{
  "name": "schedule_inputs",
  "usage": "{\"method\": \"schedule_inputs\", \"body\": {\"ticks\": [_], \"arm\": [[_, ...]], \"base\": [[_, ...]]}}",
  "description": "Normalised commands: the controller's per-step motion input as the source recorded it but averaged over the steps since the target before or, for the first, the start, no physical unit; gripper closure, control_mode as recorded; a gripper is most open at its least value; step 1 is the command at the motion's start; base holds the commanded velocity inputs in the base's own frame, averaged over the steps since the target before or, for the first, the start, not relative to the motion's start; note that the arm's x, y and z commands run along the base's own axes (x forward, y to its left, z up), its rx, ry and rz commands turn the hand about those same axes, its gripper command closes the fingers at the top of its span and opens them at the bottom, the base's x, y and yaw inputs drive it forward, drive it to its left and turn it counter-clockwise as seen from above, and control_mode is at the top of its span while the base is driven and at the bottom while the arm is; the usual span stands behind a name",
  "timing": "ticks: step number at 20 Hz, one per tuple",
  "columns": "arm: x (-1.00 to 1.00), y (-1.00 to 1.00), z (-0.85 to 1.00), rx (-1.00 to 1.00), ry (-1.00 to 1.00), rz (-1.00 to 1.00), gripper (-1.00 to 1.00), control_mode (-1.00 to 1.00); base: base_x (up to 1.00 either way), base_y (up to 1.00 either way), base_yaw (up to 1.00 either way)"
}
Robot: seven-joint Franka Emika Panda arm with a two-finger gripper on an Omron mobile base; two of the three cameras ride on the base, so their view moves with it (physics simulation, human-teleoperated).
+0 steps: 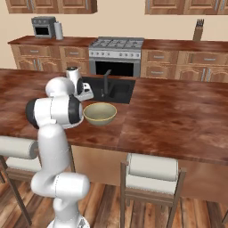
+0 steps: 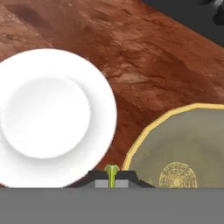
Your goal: Pick the chicken drumstick and lemon wedge from their plates and place them in the bowl. Then put the bowl in the fridge.
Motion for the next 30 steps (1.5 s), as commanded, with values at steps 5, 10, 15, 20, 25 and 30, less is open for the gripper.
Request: {"method": "schedule_inputs", "body": {"ticks": [5, 10, 15, 20, 25, 30], "arm": [[0.01, -0.69, 0.00, 0.00, 0.00, -0.03, 1.00, -1.00], [0.22, -0.55, -0.04, 0.00, 0.02, -0.03, 1.00, -1.00], [0.03, -0.34, -0.28, 0.00, 0.06, -0.08, 1.00, -1.00], [0.11, -0.13, -0.24, 0.00, 0.13, -0.10, 1.00, -1.00], [0.02, -0.07, -0.27, 0.00, 0.12, -0.12, 1.00, -1.00], [0.06, -0.05, -0.21, 0.01, 0.05, -0.09, 1.00, -1.00]], "base": [[0.00, 0.00, 0.00], [0.00, 0.00, 0.00], [0.00, 0.00, 0.00], [0.00, 0.00, 0.00], [0.00, 0.00, 0.00], [0.00, 0.00, 0.00]]}}
